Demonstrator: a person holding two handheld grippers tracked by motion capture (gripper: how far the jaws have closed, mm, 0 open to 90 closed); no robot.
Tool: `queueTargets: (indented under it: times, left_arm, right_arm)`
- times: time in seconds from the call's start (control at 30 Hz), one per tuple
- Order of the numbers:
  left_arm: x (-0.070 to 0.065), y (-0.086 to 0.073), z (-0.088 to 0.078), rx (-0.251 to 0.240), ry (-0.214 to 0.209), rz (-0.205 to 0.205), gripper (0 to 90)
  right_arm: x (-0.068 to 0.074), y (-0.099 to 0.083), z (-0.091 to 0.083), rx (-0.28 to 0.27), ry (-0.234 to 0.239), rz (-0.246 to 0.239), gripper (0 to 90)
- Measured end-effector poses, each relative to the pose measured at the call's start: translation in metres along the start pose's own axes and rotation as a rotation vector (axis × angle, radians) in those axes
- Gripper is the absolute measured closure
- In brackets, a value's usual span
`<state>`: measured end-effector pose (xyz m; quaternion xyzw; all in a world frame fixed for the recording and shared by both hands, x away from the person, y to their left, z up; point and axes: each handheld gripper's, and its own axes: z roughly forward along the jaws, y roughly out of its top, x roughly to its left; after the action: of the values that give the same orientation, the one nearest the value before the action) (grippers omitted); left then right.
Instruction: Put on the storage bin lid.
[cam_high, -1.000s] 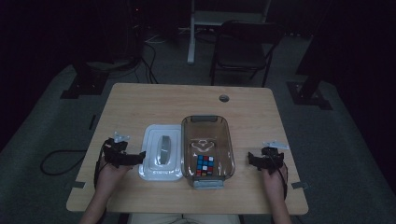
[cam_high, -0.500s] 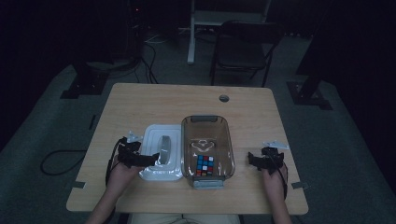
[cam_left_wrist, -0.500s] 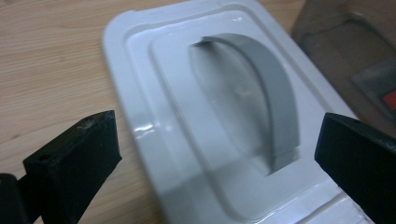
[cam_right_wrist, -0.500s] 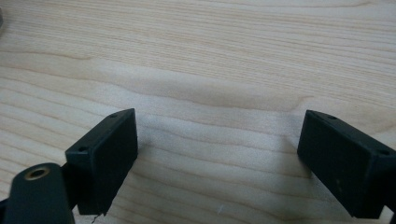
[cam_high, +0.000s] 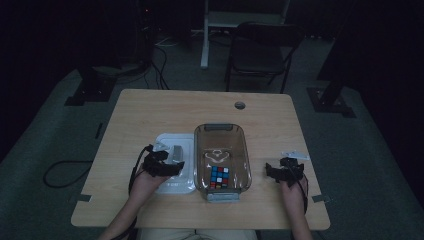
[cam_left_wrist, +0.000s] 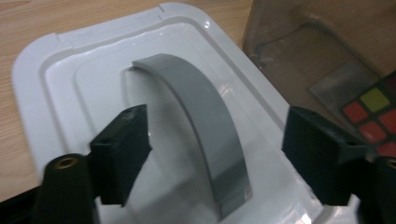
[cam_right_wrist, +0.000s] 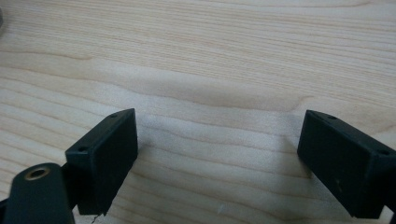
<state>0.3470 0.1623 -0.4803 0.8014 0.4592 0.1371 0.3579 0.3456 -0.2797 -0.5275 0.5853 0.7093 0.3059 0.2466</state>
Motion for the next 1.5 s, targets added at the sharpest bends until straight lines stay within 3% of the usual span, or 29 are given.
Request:
queueTargets:
  times: [0.1,0.2,0.37,0.43,0.67,0.83,0.87,1.0,1.23,1.4,1.5]
  left_arm:
    - [0.0,0.0,0.005,0.005,0.006,0.001,35.6]
    - [0.003,-0.001,0.012,0.012,-0.03,0.002,49.4]
    - [0.002,-0.003,0.019,0.032,-0.019,0.013,51.5]
    - [0.002,-0.004,0.021,0.036,-0.018,0.015,57.4]
    - [0.007,-0.006,0.018,0.031,-0.037,-0.004,64.2]
    - [0.014,-0.004,0.013,0.01,-0.05,-0.035,69.5]
    - [0.018,-0.003,0.01,-0.001,-0.057,-0.042,70.2]
    - [0.024,-0.002,0.004,-0.012,-0.063,-0.051,71.4]
    - [0.033,-0.001,-0.01,-0.026,-0.089,-0.076,72.1]
    - [0.04,0.004,-0.026,-0.056,-0.102,-0.089,72.2]
    - [0.04,0.006,-0.032,-0.072,-0.1,-0.088,72.2]
  right_arm:
    - [0.0,0.0,0.0,0.0,0.0,0.0,12.0]
    - [0.0,0.0,0.0,0.0,0.002,-0.003,11.9]
    - [0.0,0.001,0.0,0.0,-0.001,0.002,11.9]
    - [0.0,0.001,0.0,0.0,-0.002,0.001,12.0]
    - [0.005,0.003,-0.006,-0.024,0.003,-0.01,12.0]
    - [0.014,0.007,-0.012,-0.065,0.045,-0.017,12.0]
    - [0.019,0.008,-0.014,-0.082,0.083,-0.025,12.0]
    - [0.032,0.009,-0.016,-0.096,0.138,-0.059,12.0]
    - [0.046,0.007,-0.012,-0.087,0.207,-0.107,12.0]
    - [0.063,0.006,-0.012,-0.088,0.281,-0.171,12.0]
    - [0.073,0.006,-0.013,-0.082,0.259,-0.218,13.0]
